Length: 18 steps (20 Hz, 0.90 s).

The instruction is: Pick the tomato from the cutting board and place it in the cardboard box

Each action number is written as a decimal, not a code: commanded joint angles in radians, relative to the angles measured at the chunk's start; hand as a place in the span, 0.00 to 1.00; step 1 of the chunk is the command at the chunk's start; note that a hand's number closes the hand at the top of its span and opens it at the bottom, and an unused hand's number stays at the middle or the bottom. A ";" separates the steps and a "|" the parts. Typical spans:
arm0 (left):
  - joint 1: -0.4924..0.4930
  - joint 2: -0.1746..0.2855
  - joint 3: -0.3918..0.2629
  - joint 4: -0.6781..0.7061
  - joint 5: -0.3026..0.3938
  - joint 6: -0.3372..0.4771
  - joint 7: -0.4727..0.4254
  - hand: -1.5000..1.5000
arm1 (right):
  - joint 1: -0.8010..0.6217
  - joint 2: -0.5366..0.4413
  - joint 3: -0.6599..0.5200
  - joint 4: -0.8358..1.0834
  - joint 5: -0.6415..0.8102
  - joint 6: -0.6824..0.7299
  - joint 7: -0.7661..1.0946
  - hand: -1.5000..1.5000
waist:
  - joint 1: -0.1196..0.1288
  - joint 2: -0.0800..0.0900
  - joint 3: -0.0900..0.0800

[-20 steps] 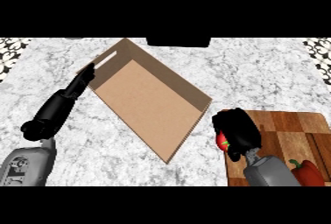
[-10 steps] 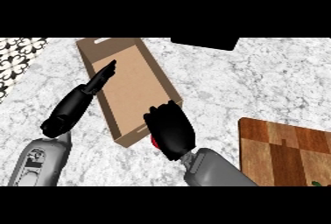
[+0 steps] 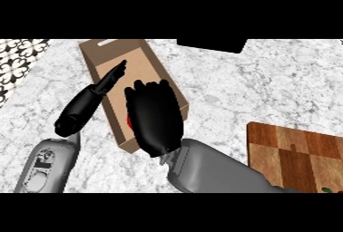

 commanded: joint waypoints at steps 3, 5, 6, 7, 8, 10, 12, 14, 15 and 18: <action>0.001 0.012 0.008 0.022 -0.008 0.000 -0.004 0.50 | -0.194 0.002 -0.049 0.091 -0.043 -0.138 0.295 1.00 | -0.013 0.002 -0.002; 0.009 0.009 0.017 0.013 0.001 0.005 -0.002 0.50 | -0.257 0.002 -0.045 0.125 -0.062 -0.174 0.375 1.00 | -0.019 -0.002 -0.002; 0.004 -0.001 0.008 0.002 -0.010 0.017 0.005 0.50 | -0.305 0.002 -0.063 0.151 -0.067 -0.176 0.397 1.00 | -0.012 -0.002 -0.002; 0.002 0.005 0.016 0.013 0.000 0.006 -0.003 0.50 | -0.320 0.002 -0.062 0.192 -0.084 -0.194 0.413 1.00 | -0.025 0.003 -0.002; -0.012 0.004 0.026 0.046 -0.013 0.025 -0.019 0.50 | -0.338 0.002 -0.056 0.207 -0.083 -0.236 0.417 1.00 | -0.044 0.008 -0.002; 0.009 0.017 0.031 0.031 -0.010 0.017 -0.023 0.50 | -0.390 0.002 -0.079 0.265 -0.133 -0.221 0.428 1.00 | -0.064 0.002 -0.001; 0.039 0.004 0.022 0.004 -0.011 0.026 -0.016 0.50 | -0.438 0.001 -0.097 0.360 -0.156 -0.224 0.414 1.00 | -0.060 0.002 -0.001; 0.015 -0.007 0.021 0.017 -0.035 0.057 0.006 0.50 | -0.472 0.001 -0.065 0.450 -0.181 -0.200 0.384 1.00 | -0.080 0.003 0.000; 0.027 0.027 0.053 0.033 0.002 0.015 -0.032 0.50 | -0.491 0.001 -0.091 0.462 -0.241 -0.161 0.378 1.00 | -0.084 0.003 -0.001; 0.016 0.040 0.076 0.039 -0.010 0.036 -0.049 0.50 | -0.491 0.001 -0.101 0.534 -0.358 -0.119 0.334 1.00 | -0.093 0.005 0.000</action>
